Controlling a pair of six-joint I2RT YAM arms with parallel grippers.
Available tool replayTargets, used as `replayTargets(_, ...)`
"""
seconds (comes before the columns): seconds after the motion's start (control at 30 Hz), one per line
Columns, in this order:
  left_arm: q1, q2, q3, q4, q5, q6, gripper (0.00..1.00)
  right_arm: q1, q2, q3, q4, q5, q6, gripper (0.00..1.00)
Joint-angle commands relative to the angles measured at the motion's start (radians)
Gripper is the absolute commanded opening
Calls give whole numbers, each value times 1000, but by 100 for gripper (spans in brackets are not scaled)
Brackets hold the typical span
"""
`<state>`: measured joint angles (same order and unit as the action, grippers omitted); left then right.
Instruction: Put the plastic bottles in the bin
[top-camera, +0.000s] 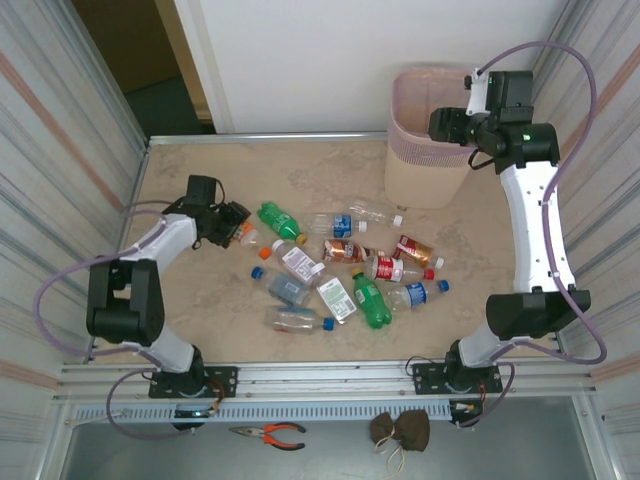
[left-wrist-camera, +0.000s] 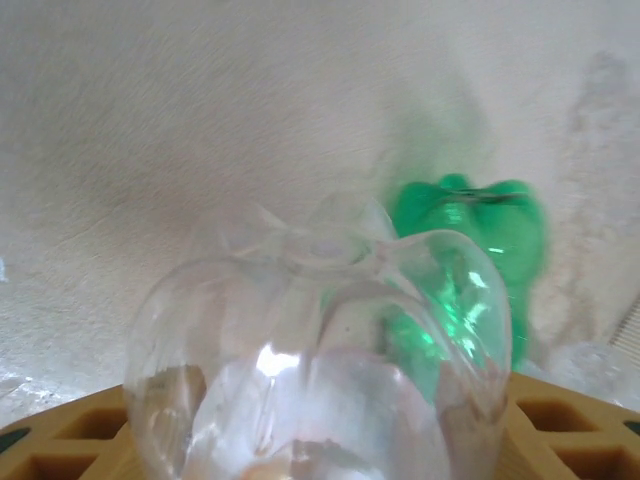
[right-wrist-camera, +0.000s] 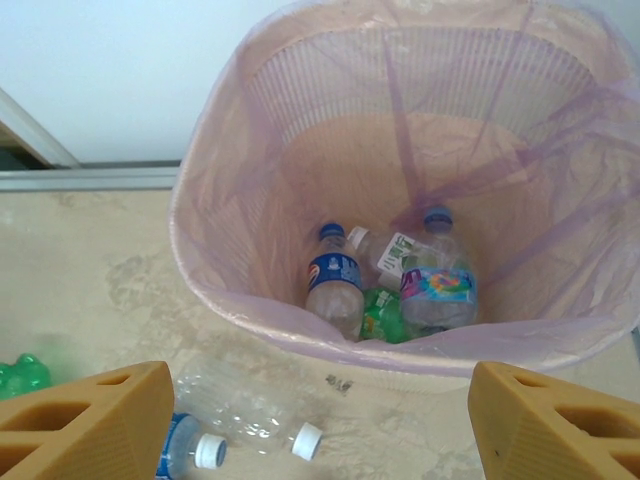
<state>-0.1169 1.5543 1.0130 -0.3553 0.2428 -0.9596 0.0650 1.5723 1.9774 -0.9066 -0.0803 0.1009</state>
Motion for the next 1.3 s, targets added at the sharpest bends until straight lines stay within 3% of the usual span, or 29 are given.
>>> replayTargets(0.0,8,-102,49,-30,-26,103,58,17,-49,-30,22,-46,29,76)
replayTargets(0.27,8,-290,57,115,90,270,53,58,-150,-200,181,-257,98,77)
replayTargets(0.6,-4,-404,51,463,503,413,54,199,-275,-438,540,-520,179,78)
replayTargets(0.8,-96,-428,110,518,600,548,54,309,-286,-494,677,-624,180,80)
replayTargets(1.27,-287,-391,242,606,719,614,53,504,-281,-589,877,-747,88,87)
